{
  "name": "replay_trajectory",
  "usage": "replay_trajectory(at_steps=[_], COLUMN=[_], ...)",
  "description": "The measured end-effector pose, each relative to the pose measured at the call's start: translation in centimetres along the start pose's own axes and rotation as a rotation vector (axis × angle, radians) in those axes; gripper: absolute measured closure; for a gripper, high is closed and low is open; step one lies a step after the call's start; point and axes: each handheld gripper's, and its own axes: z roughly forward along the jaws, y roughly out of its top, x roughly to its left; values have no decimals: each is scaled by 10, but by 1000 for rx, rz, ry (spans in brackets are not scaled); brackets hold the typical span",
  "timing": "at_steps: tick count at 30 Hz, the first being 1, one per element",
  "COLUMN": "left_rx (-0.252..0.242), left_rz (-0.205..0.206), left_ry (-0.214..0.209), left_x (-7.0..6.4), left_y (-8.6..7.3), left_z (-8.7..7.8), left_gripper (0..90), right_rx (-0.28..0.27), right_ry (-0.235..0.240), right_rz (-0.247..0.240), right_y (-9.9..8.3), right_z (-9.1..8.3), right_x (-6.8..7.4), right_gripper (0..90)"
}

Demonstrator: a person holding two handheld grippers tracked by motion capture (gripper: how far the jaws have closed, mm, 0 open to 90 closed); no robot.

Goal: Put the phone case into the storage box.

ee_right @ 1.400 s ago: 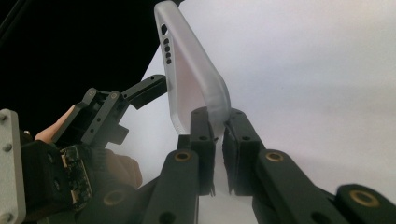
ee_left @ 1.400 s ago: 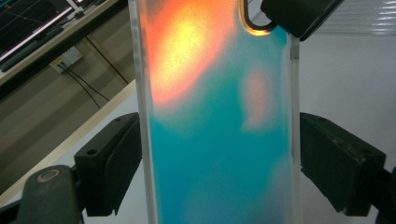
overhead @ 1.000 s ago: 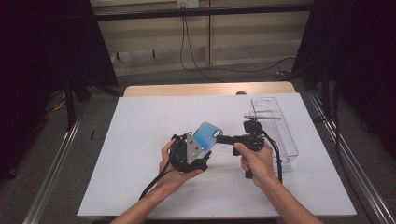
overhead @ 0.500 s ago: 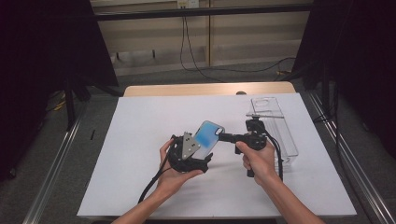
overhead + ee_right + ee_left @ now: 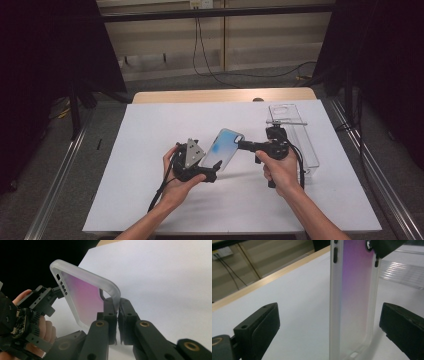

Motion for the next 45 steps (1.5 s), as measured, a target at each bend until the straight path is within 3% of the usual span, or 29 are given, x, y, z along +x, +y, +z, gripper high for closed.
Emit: replay_trajectory(at_steps=[2,4,8,21,29,35,37,40,42,45], left_rx=[-25,-28,-30,-26,-68,-99,-101,-111,-142,-167], left_rz=[-33,-36,-14,-23,-71,-96,-120,-119,-141,-134], left_ry=[-32,-35,7,75,51,56,48,51,41,58], left_x=[1,0,-2,5,8,10,11,13,16,18], left_y=[-3,-4,-6,-16,-20,-21,-23,-26,-27,-26], left_z=[-3,-5,-8,-12,-15,-22,-23,-24,-25,-27], left_gripper=[31,31,29,43,51,54,55,70,71,71], right_rx=[-4,-7,-20,-76,-97,-115,-120,-118,-116,-123], right_ry=[-2,-3,-13,-47,-68,-90,-99,-105,-105,-112], right_rz=[-9,-8,-13,-26,-51,-72,-80,-84,-82,-86], right_y=[0,1,2,6,4,5,5,6,6,7], right_z=[0,-2,-6,-20,-28,-34,-37,-38,-39,-40], right_x=[-1,-1,-3,-11,-12,-13,-14,-16,-17,-18], right_gripper=[858,858,858,858,858,858,858,858,858,858])
